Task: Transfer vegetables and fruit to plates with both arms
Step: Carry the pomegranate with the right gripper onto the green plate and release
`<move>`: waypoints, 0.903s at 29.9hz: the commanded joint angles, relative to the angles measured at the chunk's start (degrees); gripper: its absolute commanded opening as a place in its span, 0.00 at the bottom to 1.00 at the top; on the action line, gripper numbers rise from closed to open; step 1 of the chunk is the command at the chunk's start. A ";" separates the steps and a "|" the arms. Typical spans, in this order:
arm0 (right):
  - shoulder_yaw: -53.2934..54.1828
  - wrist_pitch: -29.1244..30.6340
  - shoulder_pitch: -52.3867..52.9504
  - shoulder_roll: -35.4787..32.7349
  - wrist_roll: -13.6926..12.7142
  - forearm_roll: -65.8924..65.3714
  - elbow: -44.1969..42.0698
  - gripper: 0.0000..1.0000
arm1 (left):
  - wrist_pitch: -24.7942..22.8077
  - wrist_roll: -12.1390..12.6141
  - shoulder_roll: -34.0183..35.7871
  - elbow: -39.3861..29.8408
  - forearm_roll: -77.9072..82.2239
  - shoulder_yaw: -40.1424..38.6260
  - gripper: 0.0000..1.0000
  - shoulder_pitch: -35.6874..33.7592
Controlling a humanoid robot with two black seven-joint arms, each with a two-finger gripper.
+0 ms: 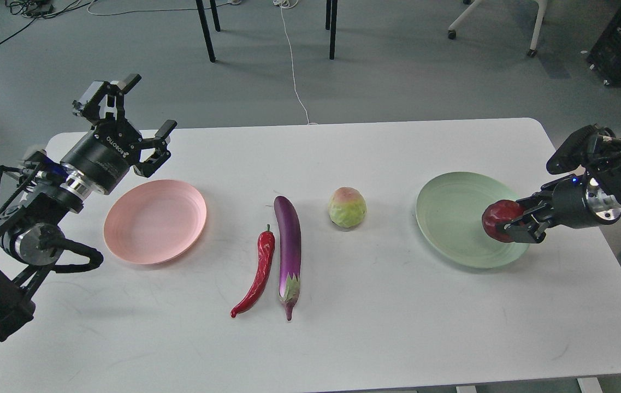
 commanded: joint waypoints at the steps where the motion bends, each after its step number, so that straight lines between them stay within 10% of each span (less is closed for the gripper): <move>1: -0.04 0.00 -0.54 1.73 0.00 0.01 -0.48 0.72 | 0.00 0.00 0.18 0.00 0.00 0.00 1.00 0.00; 7: 0.22 -0.08 -0.27 1.74 0.00 0.28 -0.22 0.92 | 0.00 0.00 0.27 0.00 0.00 0.00 1.00 0.00; 27: 8.83 0.00 0.78 -0.29 0.00 1.24 3.65 0.94 | 0.00 0.26 0.71 -2.37 2.45 -3.16 1.00 0.70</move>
